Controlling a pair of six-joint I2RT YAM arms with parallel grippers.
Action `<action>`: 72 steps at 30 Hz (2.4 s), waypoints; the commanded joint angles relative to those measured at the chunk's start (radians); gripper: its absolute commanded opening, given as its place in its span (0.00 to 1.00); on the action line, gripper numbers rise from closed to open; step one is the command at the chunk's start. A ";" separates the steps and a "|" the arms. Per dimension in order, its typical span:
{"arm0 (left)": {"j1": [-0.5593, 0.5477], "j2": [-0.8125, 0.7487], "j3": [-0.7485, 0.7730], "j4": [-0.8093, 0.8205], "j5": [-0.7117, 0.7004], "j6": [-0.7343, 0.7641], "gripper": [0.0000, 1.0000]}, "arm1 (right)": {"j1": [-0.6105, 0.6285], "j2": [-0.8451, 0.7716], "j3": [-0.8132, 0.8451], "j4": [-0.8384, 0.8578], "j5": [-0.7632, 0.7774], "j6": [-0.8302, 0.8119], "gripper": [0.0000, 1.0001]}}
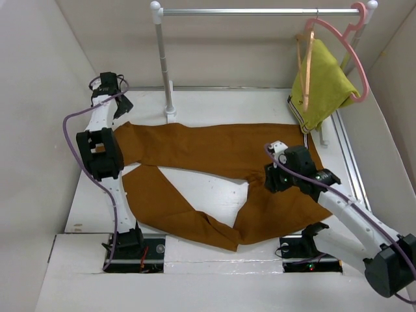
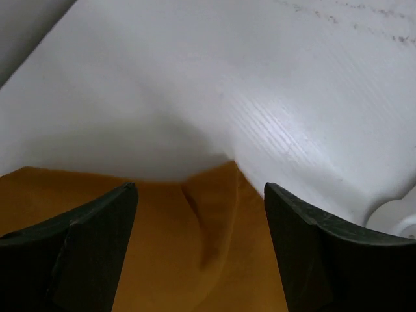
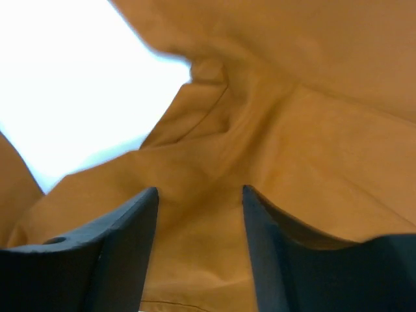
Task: Place the trousers on the hanger
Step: Flatten out the trousers at the center of the board.
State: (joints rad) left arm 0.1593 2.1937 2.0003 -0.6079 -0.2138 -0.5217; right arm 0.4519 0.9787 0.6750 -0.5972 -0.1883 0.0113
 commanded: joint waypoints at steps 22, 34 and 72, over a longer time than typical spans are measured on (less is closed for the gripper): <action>-1.161 -0.582 -0.861 0.470 0.160 -0.072 0.71 | -0.990 0.533 0.239 0.361 -0.246 -0.095 0.86; -1.161 -0.402 -0.836 0.507 0.306 -0.083 0.81 | -0.918 0.779 0.299 0.353 -0.433 -0.117 0.87; -0.678 -0.859 -1.038 0.338 -0.038 -0.089 0.72 | -0.974 0.364 0.365 0.140 -0.102 -0.018 0.72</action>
State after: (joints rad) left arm -0.6678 1.4429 1.0187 -0.2092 -0.1562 -0.5827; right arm -0.6147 1.4906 1.0798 -0.4427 -0.2741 0.0166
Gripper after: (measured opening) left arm 0.720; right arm 0.731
